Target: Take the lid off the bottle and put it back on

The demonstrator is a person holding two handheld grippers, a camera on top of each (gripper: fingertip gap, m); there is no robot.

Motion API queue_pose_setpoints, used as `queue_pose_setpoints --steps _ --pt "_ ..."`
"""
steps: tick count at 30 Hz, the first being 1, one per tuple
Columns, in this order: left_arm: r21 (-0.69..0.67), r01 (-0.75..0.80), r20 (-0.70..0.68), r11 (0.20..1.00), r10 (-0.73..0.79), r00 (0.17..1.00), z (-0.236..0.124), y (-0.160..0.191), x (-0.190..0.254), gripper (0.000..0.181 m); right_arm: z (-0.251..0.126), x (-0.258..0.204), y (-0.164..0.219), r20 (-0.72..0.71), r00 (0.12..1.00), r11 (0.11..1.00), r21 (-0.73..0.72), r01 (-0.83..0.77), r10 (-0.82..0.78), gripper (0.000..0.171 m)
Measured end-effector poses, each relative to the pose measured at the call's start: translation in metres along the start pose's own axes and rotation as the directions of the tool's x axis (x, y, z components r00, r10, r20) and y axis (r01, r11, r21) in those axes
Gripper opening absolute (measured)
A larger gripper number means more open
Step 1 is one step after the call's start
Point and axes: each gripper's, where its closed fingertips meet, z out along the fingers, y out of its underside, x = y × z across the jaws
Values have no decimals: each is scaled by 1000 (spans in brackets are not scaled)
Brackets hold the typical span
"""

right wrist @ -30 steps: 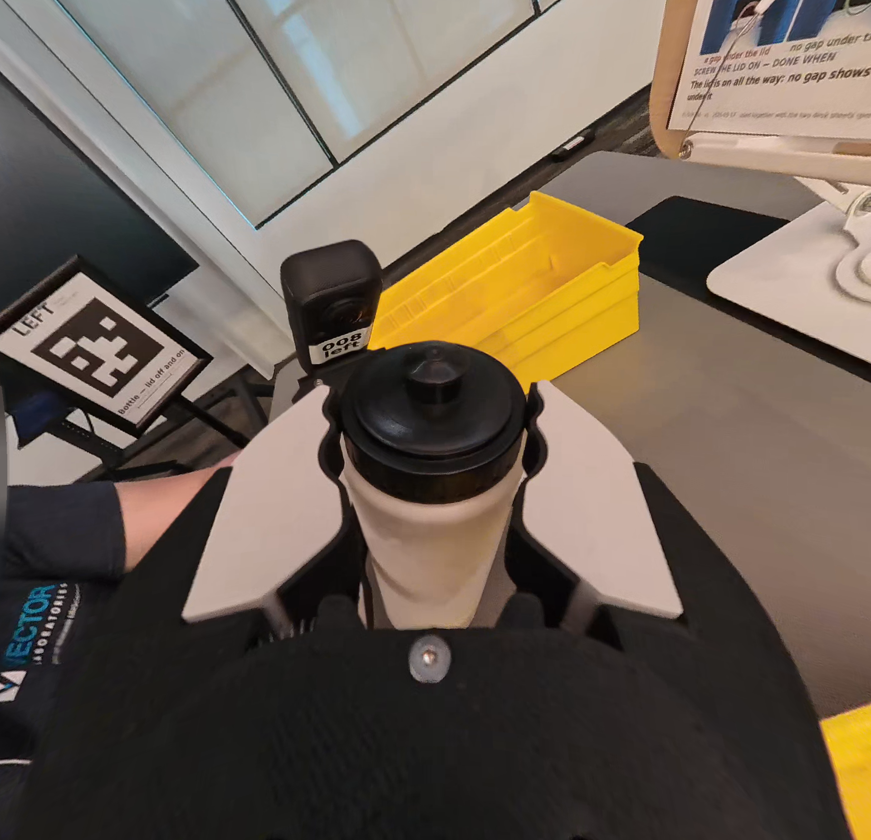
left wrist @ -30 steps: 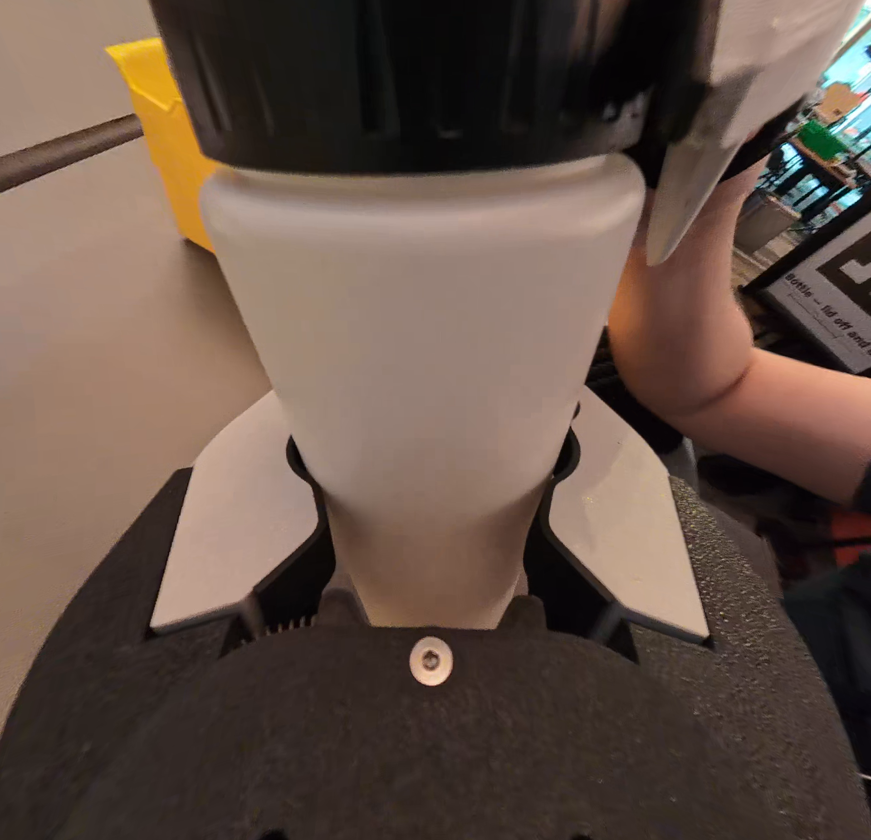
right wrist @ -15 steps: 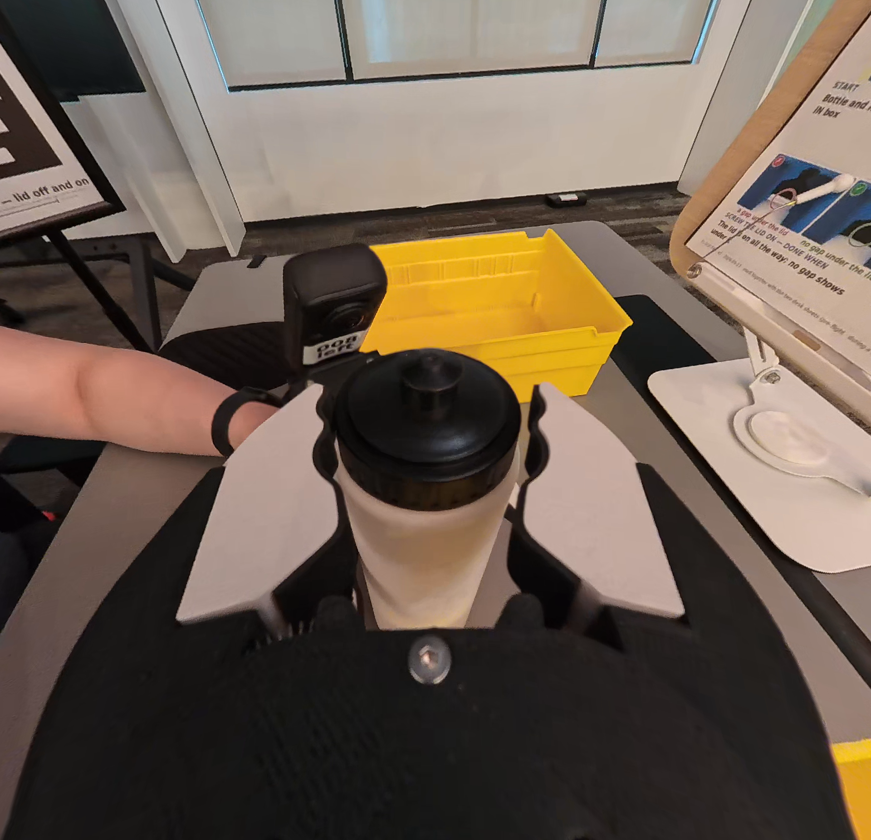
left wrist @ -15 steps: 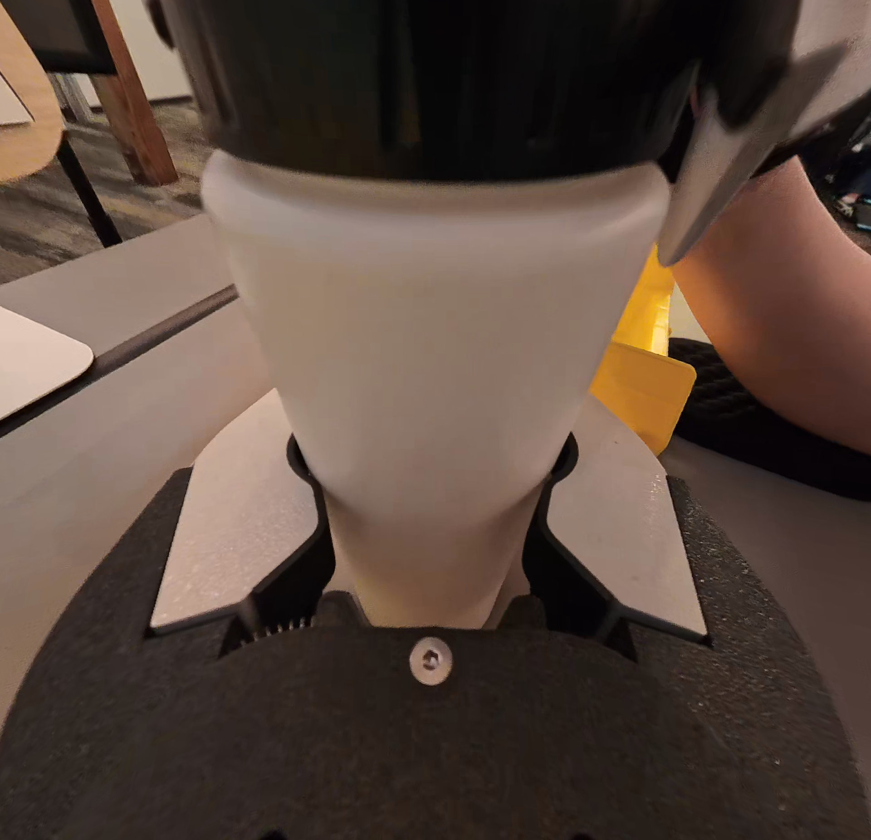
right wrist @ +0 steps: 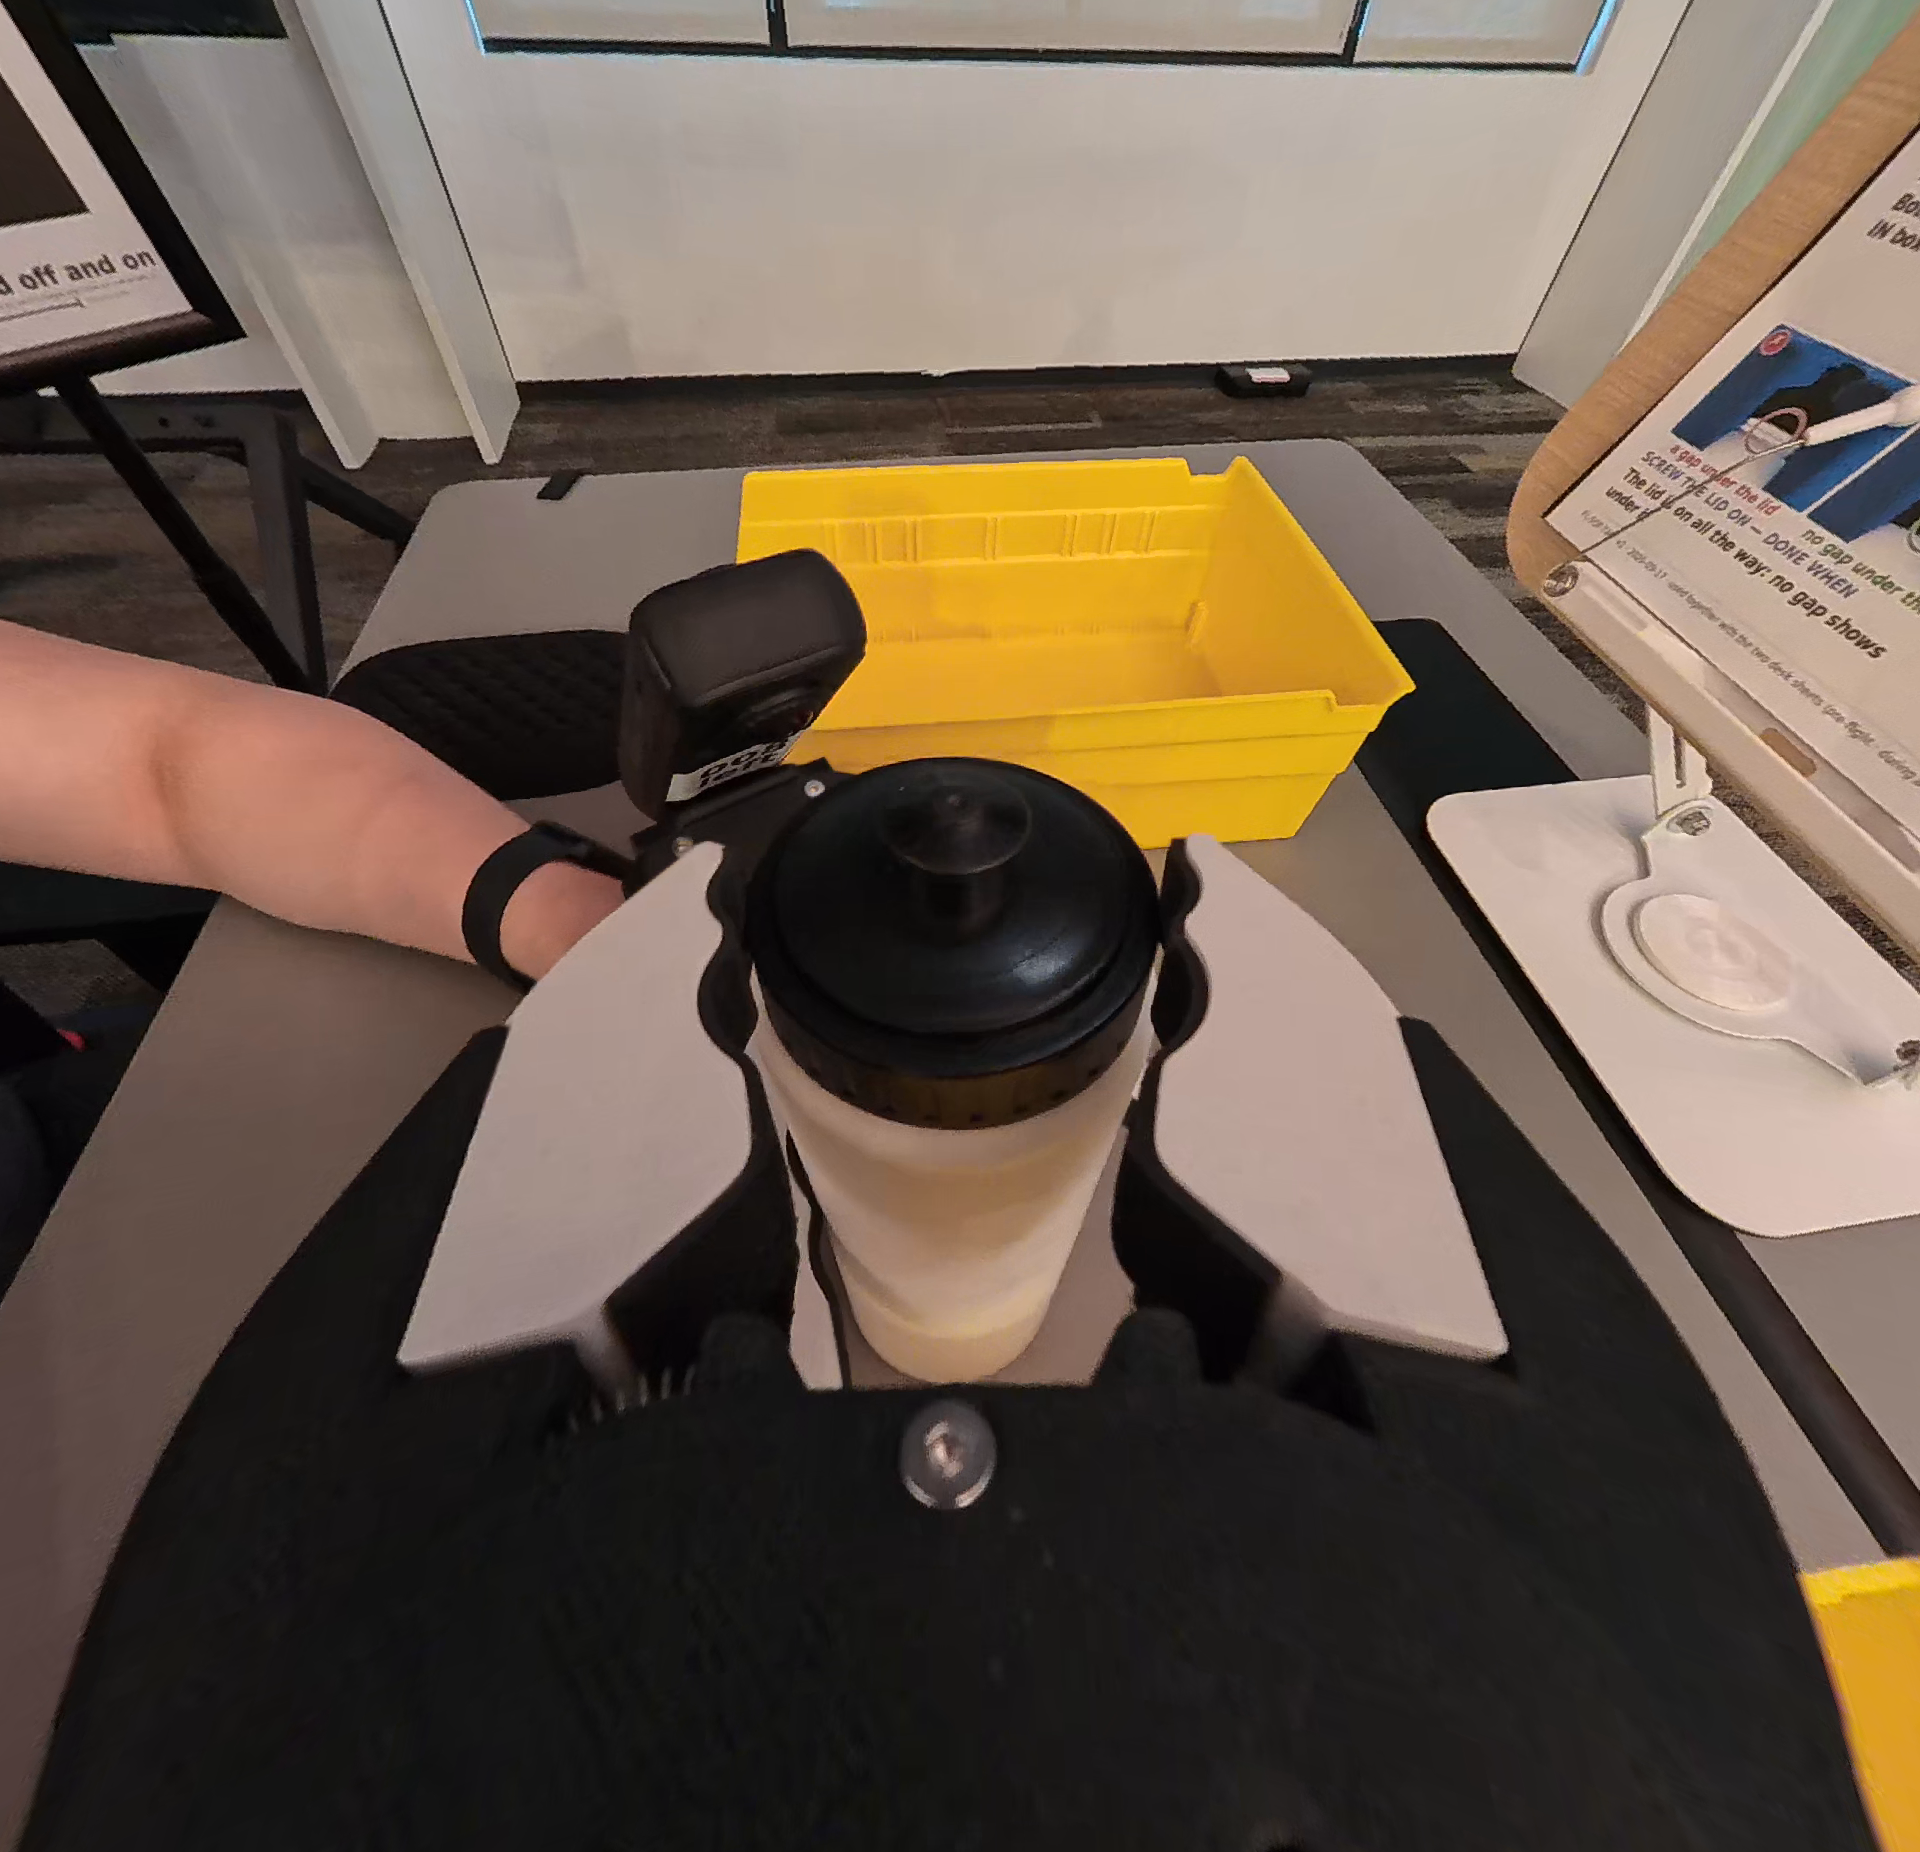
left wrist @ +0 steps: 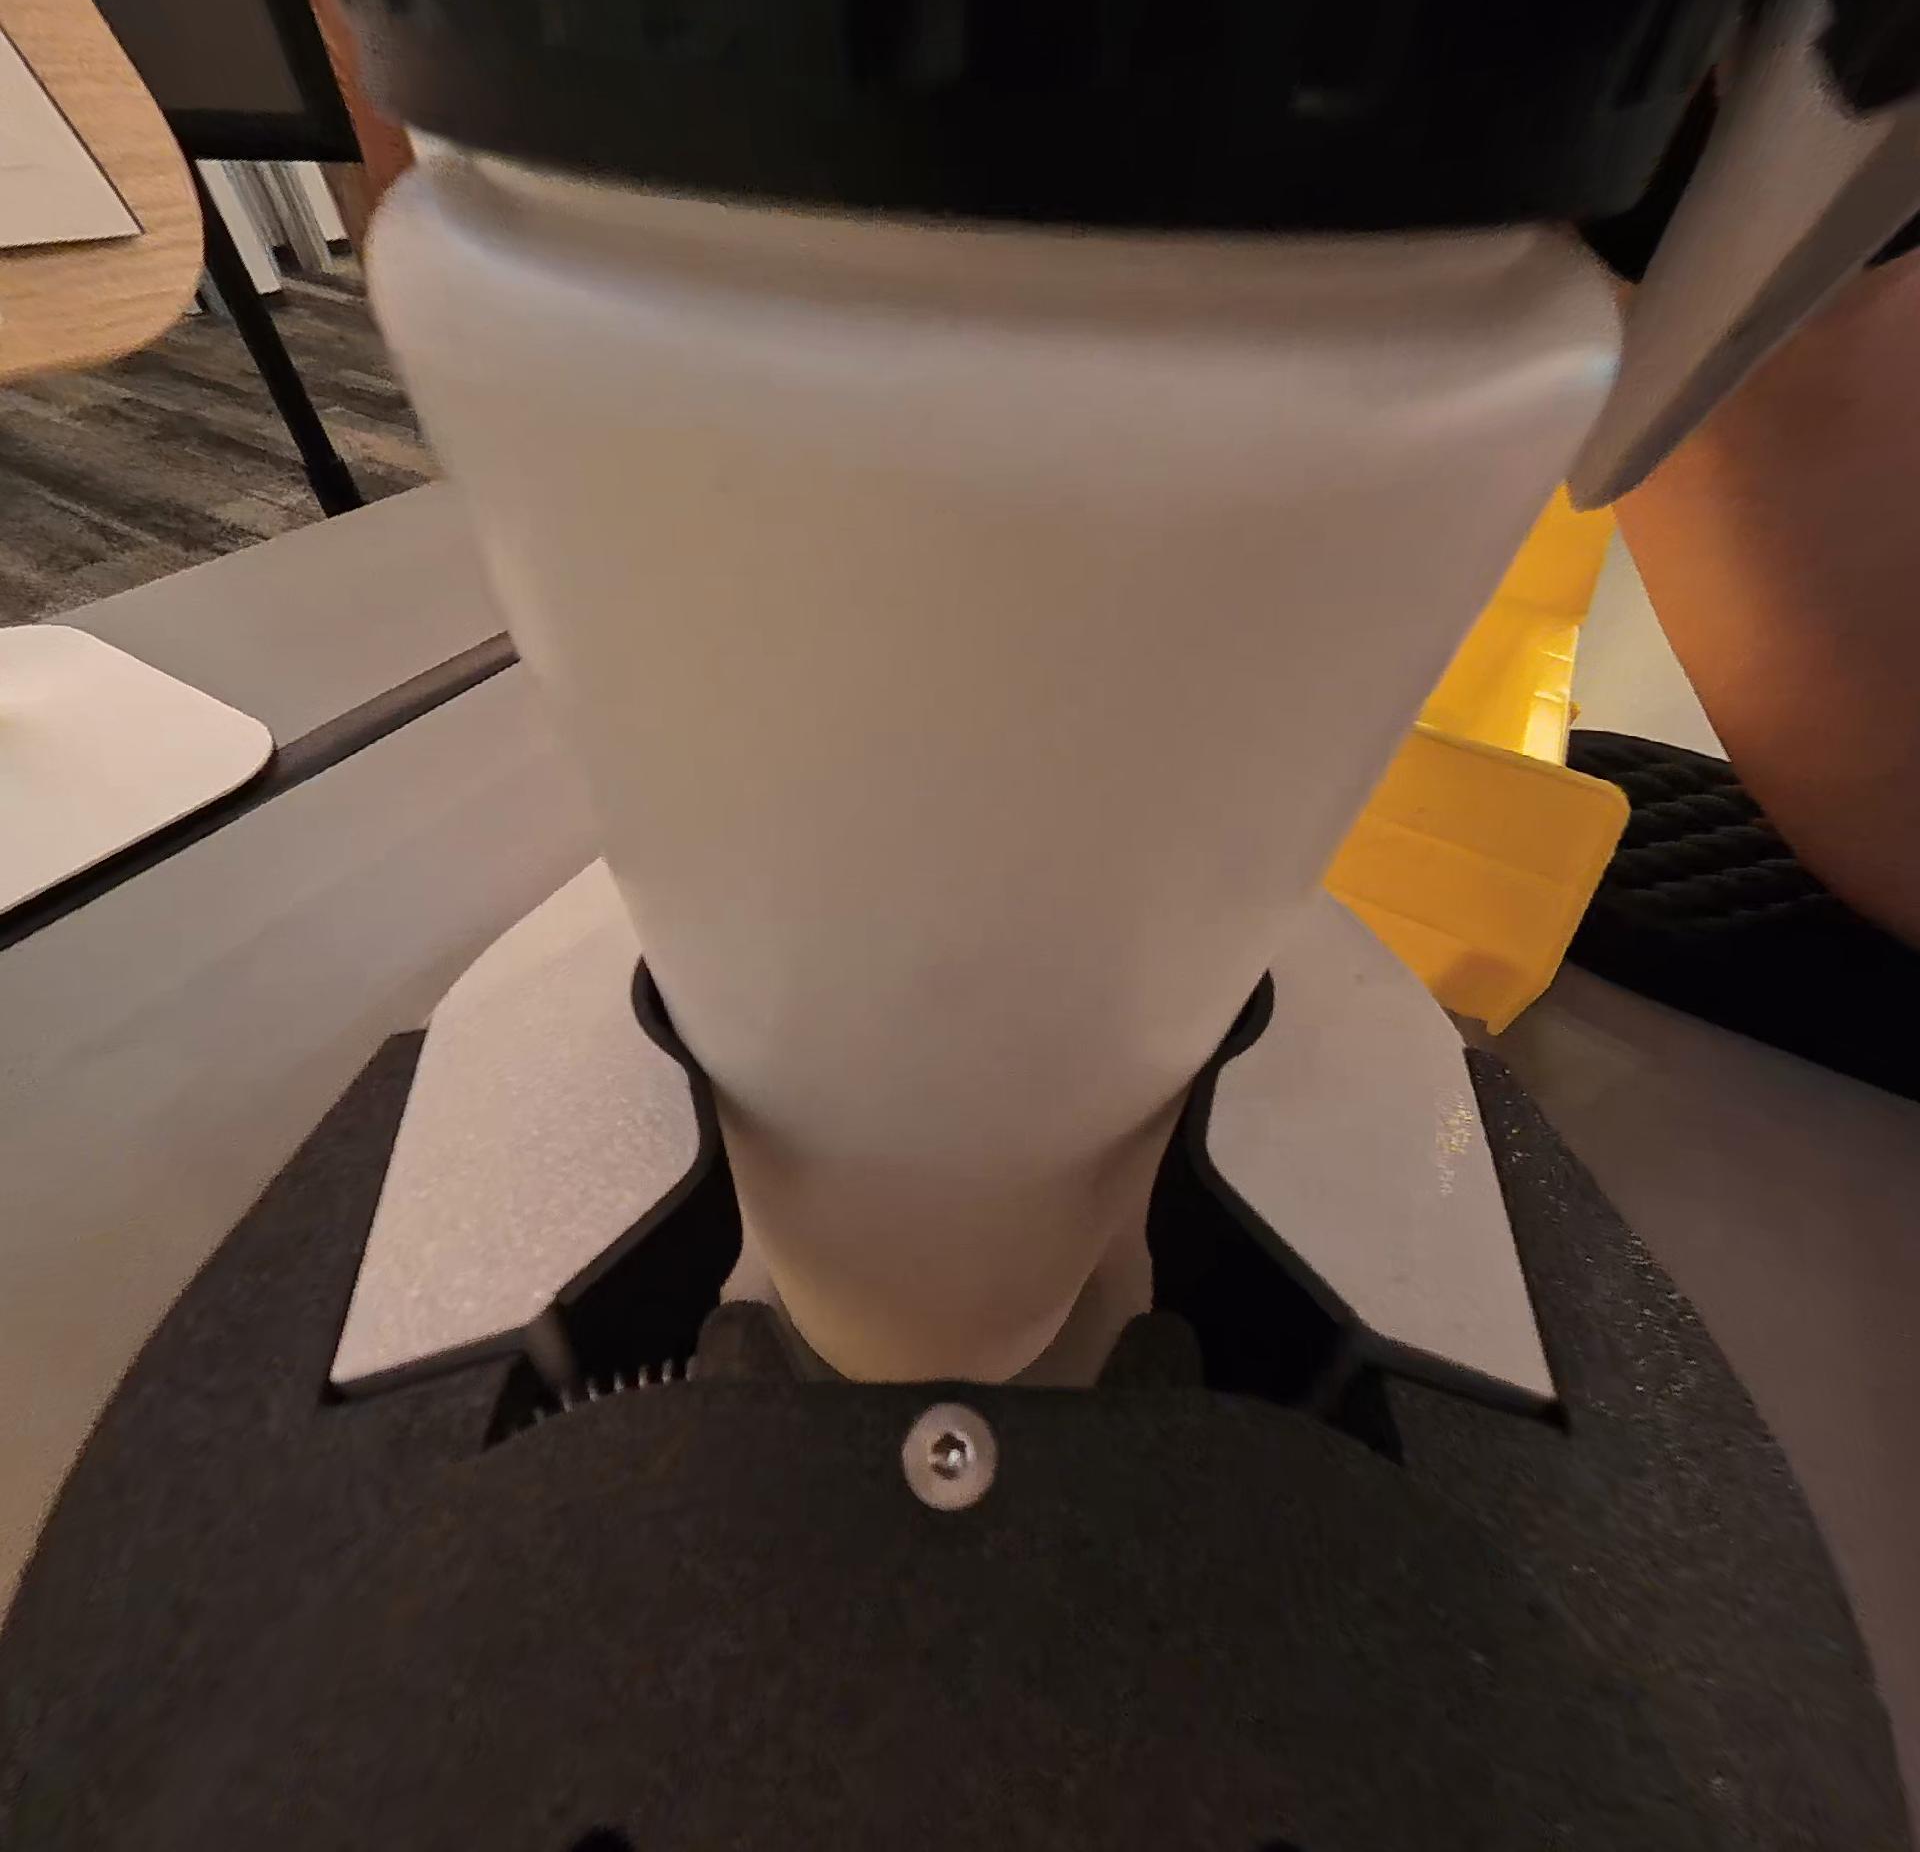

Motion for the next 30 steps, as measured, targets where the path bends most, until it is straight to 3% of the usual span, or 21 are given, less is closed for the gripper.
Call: queue_pose_setpoints --steps 30 --pt "-131 52 114 990 -37 993 -7 7 -20 97 8 13 -2 -162 986 999 -22 -50 46 76"
